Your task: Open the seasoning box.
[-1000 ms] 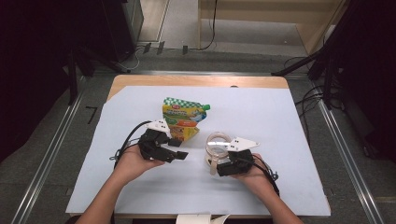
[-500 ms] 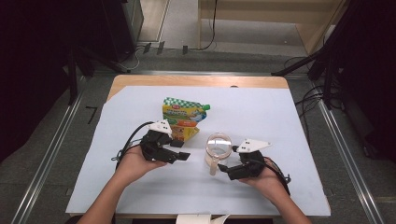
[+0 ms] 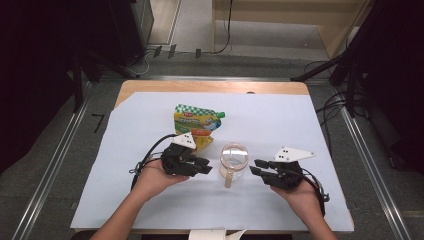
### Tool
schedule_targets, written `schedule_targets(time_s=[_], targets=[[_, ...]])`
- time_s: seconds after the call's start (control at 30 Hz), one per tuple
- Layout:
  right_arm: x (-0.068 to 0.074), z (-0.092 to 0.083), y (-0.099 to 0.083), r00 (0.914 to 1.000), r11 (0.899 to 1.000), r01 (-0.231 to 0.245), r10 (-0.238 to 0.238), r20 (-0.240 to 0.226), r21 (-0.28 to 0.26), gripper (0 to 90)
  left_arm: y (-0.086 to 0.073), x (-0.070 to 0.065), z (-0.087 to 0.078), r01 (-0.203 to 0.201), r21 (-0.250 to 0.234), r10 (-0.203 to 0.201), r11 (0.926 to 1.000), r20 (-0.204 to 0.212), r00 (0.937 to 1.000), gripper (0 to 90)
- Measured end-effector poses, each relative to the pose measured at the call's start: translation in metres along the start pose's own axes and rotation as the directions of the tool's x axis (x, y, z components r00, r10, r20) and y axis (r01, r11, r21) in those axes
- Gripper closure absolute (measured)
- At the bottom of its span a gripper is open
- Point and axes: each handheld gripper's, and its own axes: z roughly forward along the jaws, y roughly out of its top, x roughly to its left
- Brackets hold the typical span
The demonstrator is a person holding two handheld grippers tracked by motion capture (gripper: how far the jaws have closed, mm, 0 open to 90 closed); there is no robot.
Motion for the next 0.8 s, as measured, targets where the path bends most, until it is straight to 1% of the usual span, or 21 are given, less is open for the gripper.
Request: schedule_targets(time_s=[0.03, 0.07, 0.1, 0.13, 0.17, 0.2, 0.3, 0.33, 0.4, 0.5, 0.53, 0.6, 0.67, 0.8], targets=[[0.000, 0.000, 0.000, 1.0000, 1.000, 0.000, 0.000, 0.000, 0.000, 72.1, 0.000, 0.000, 0.000, 0.000, 0.000, 0.000, 1.0000, 0.000, 1.0000, 74.6], [0.001, 0.001, 0.002, 0.9999, 1.000, -0.010, 0.010, 0.006, 0.014, 78.3, 0.001, -0.002, 0.004, -0.002, 0.004, 0.002, 1.0000, 0.005, 1.0000, 77.6], [0.001, 0.001, 0.002, 0.9999, 1.000, -0.010, 0.010, 0.006, 0.014, 78.3, 0.001, -0.002, 0.004, -0.002, 0.004, 0.002, 1.0000, 0.005, 1.0000, 80.2], [0.004, 0.002, 0.003, 0.9999, 1.000, -0.013, 0.013, 0.004, 0.020, 84.5, 0.003, -0.004, 0.007, -0.002, -0.009, 0.002, 1.0000, 0.008, 1.0000, 85.9], [0.004, 0.002, 0.003, 0.9999, 1.000, -0.013, 0.013, 0.004, 0.020, 84.5, 0.003, -0.004, 0.007, -0.002, -0.009, 0.002, 1.0000, 0.008, 1.0000, 87.5], [0.005, 0.003, 0.004, 0.9999, 1.000, -0.014, 0.014, 0.001, 0.024, 89.2, 0.004, -0.003, 0.010, 0.010, -0.026, -0.010, 0.9996, 0.020, 0.9997, 90.0], [0.006, 0.005, 0.004, 0.9999, 0.999, -0.016, 0.015, 0.004, 0.035, 90.0, 0.006, -0.004, 0.015, 0.020, -0.027, -0.019, 0.9994, 0.028, 0.9994, 90.0], [0.006, 0.006, 0.004, 0.9998, 0.999, -0.021, 0.021, 0.003, 0.042, 90.0, 0.007, -0.005, 0.020, 0.016, -0.009, -0.016, 0.9998, 0.022, 0.9996, 90.0], [0.005, 0.007, 0.004, 0.9997, 0.999, -0.024, 0.023, 0.010, 0.044, 90.0, 0.007, -0.006, 0.022, 0.010, -0.001, -0.010, 1.0000, 0.023, 0.9997, 90.0], [0.004, 0.007, 0.005, 0.9995, 0.999, -0.029, 0.028, 0.012, 0.042, 90.0, 0.008, -0.009, 0.027, 0.002, 0.002, -0.002, 1.0000, 0.027, 0.9996, 90.0], [0.003, 0.008, 0.005, 0.9995, 0.999, -0.030, 0.029, 0.014, 0.039, 90.0, 0.008, -0.011, 0.030, -0.005, 0.012, 0.005, 0.9999, 0.026, 0.9997, 90.0], [0.003, 0.008, 0.005, 0.9994, 0.999, -0.032, 0.031, 0.015, 0.040, 90.0, 0.008, -0.012, 0.031, -0.001, 0.012, 0.001, 0.9999, 0.026, 0.9997, 90.0], [0.003, 0.008, 0.006, 0.9992, 0.999, -0.037, 0.036, 0.015, 0.037, 90.0, 0.009, -0.014, 0.034, -0.009, 0.023, 0.009, 0.9997, 0.026, 0.9996, 90.0], [0.004, 0.009, 0.007, 0.9994, 0.999, -0.034, 0.034, 0.012, 0.038, 90.0, 0.010, -0.018, 0.039, -0.018, 0.027, 0.017, 0.9995, 0.037, 0.9992, 90.0]])
